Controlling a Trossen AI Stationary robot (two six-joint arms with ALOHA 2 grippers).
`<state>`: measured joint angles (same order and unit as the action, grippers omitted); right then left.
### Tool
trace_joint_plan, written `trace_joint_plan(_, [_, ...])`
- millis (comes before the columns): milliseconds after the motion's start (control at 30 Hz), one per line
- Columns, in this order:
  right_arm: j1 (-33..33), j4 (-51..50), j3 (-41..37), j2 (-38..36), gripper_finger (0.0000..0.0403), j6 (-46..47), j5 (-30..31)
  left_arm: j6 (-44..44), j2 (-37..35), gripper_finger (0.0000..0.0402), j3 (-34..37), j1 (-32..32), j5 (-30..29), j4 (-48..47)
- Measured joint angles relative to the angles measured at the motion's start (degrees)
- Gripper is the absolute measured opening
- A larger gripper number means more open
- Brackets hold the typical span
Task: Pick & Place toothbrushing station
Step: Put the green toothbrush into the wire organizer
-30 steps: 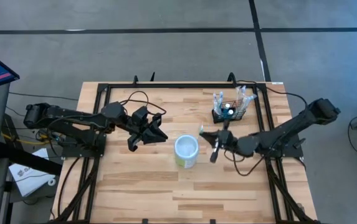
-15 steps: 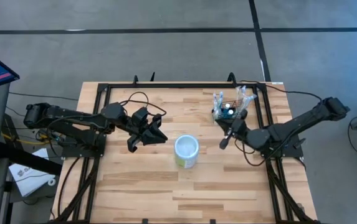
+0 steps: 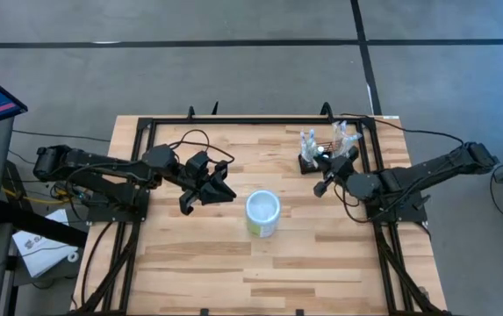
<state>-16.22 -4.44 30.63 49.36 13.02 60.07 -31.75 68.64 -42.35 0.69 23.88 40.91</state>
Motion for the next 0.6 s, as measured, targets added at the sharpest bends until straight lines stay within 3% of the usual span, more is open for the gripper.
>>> trace_joint_plan(200, [3.15,-2.13,0.00,0.00,0.0000,0.53,-0.42,0.00,0.00,0.0058,0.00,0.00,0.00,0.00])
trace_joint_plan(600, [13.26,-2.76,0.00,0.00,0.0000,-1.45,-12.16,0.00,0.00,0.0058,0.00,0.00,0.00,0.02])
